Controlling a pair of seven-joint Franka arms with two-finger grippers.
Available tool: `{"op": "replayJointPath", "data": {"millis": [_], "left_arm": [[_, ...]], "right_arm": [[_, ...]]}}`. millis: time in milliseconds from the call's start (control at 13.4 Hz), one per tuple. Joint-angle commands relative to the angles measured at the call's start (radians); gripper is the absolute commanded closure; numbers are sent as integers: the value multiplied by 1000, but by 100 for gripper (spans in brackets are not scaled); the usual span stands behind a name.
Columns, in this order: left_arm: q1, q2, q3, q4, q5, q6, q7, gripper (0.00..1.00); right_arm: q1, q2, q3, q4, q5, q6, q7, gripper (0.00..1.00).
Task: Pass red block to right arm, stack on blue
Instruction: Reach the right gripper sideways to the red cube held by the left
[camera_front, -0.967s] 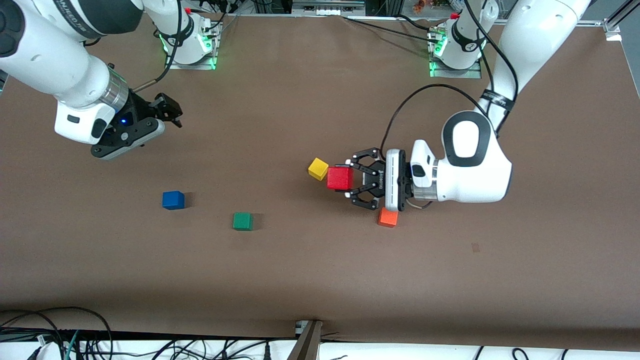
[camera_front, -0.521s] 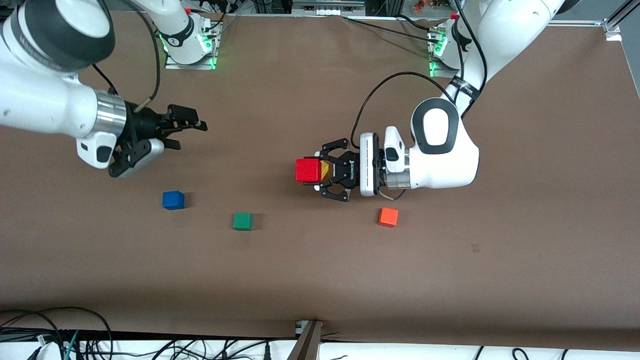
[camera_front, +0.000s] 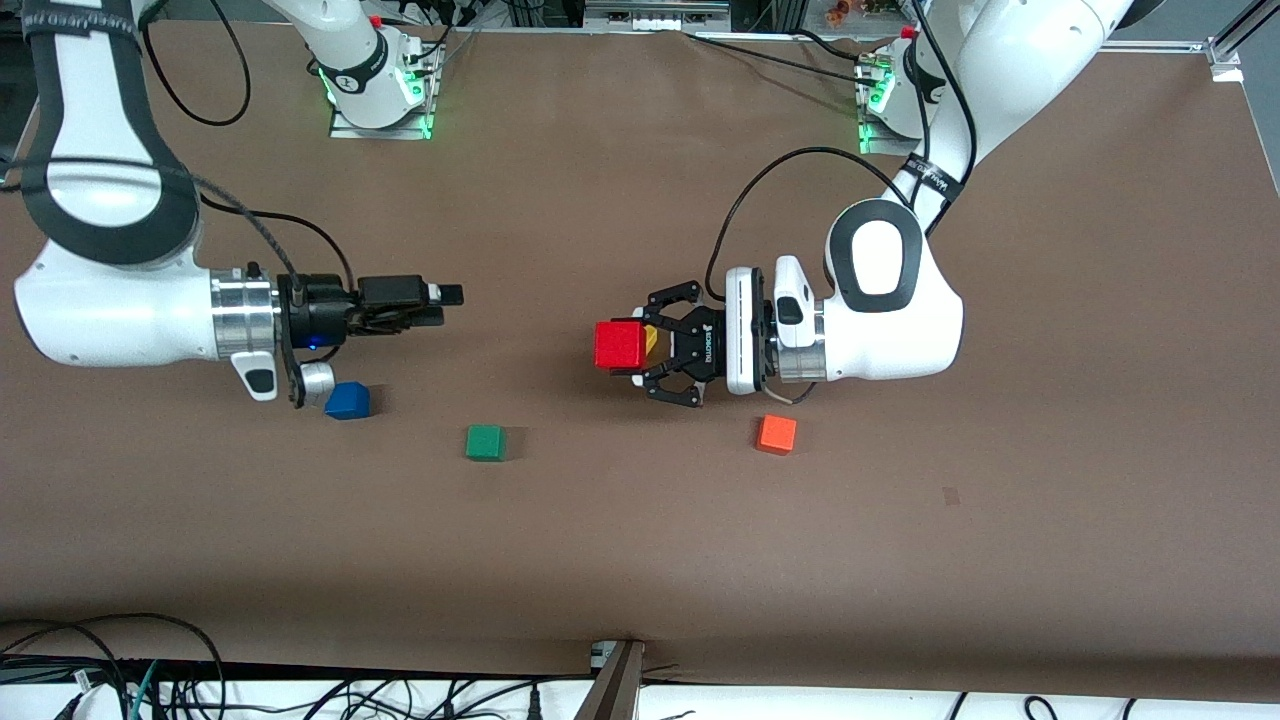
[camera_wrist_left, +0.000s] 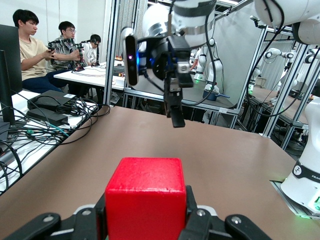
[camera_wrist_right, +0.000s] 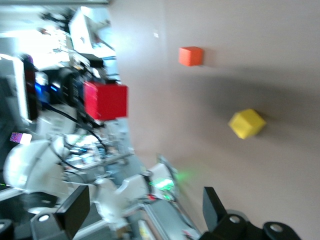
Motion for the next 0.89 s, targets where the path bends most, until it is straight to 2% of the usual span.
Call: {"op": "replayJointPath", "data": {"millis": [0, 372, 818], "left_arm": [[-1, 8, -2, 21, -34, -4, 32, 100], [-1, 8, -2, 19, -32, -6, 32, 100], [-1, 8, -2, 21, -34, -6, 32, 100]], "right_arm": [[-1, 68, 9, 23, 169, 42, 8, 0], [105, 156, 17, 17, 475, 163, -82, 0], [215, 156, 18, 15, 592, 346, -140, 0]]}}
